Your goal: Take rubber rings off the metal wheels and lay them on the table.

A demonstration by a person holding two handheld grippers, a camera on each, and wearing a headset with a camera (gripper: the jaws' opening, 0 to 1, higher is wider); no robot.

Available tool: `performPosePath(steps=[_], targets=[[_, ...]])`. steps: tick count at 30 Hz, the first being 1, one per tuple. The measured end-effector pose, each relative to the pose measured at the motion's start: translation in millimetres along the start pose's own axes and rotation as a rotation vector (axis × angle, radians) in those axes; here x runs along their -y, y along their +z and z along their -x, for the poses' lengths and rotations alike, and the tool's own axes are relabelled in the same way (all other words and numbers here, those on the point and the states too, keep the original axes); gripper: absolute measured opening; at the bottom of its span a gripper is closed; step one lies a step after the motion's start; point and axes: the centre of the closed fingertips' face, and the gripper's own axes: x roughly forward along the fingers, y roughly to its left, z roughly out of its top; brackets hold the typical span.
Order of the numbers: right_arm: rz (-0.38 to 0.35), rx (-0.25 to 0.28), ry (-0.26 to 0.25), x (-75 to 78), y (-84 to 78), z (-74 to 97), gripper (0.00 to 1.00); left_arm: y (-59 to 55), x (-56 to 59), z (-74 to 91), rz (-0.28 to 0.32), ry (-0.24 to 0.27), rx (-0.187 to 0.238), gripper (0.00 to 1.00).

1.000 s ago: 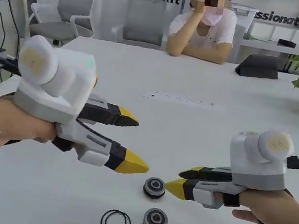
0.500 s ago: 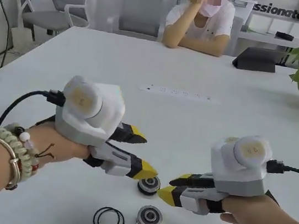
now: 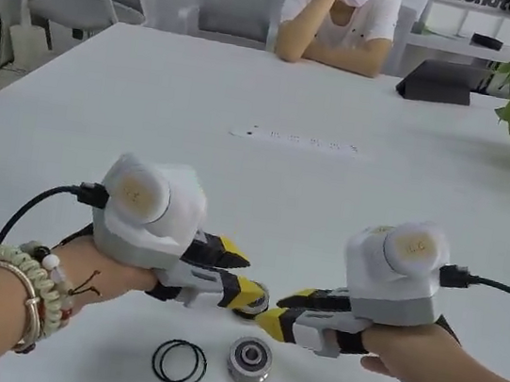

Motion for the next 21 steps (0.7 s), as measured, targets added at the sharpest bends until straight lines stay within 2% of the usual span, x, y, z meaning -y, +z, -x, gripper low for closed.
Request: performPosePath(steps=[5, 9, 11, 12, 13, 14, 16, 21], targets=[[-0.005, 0.0, -0.002, -0.3, -0.2, -1.5, 0.19, -4.8, 4.5, -6.2, -0.015, -0.001, -0.022, 0.18], [0.002, 0.0, -0.001, -1.7, 0.5, -1.9, 0.19, -6.4, 2.4, -6.5, -0.006, 0.013, -0.022, 0.15], [0.003, 0.002, -0.002, -2.0, 0.9, -1.9, 0.19, -10.8, 0.3, -7.3, -0.004, 0.027, -0.039, 0.14], [0.003, 0.003, -0.001, -2.1, 1.0, -2.1, 0.18, -9.3, -1.8, -7.1, 0.027, 0.046, -0.018, 0.13], [0.003, 0.003, 0.0, -2.5, 1.0, -2.3, 0.18, -11.3, -1.2, -6.2, 0.023, 0.038, -0.034, 0.13], [0.005, 0.004, 0.0, -2.8, 1.0, -2.3, 0.18, -10.6, 1.1, -5.7, 0.051, 0.038, -0.032, 0.12], [0.005, 0.005, 0.0, -3.1, 1.4, -2.4, 0.18, -9.1, 1.8, -6.3, 0.015, 0.042, -0.031, 0.1], [0.01, 0.013, -0.004, -3.8, 3.7, -2.8, 0.18, -11.5, 0.6, -7.6, 0.044, 0.042, -0.03, 0.1]])
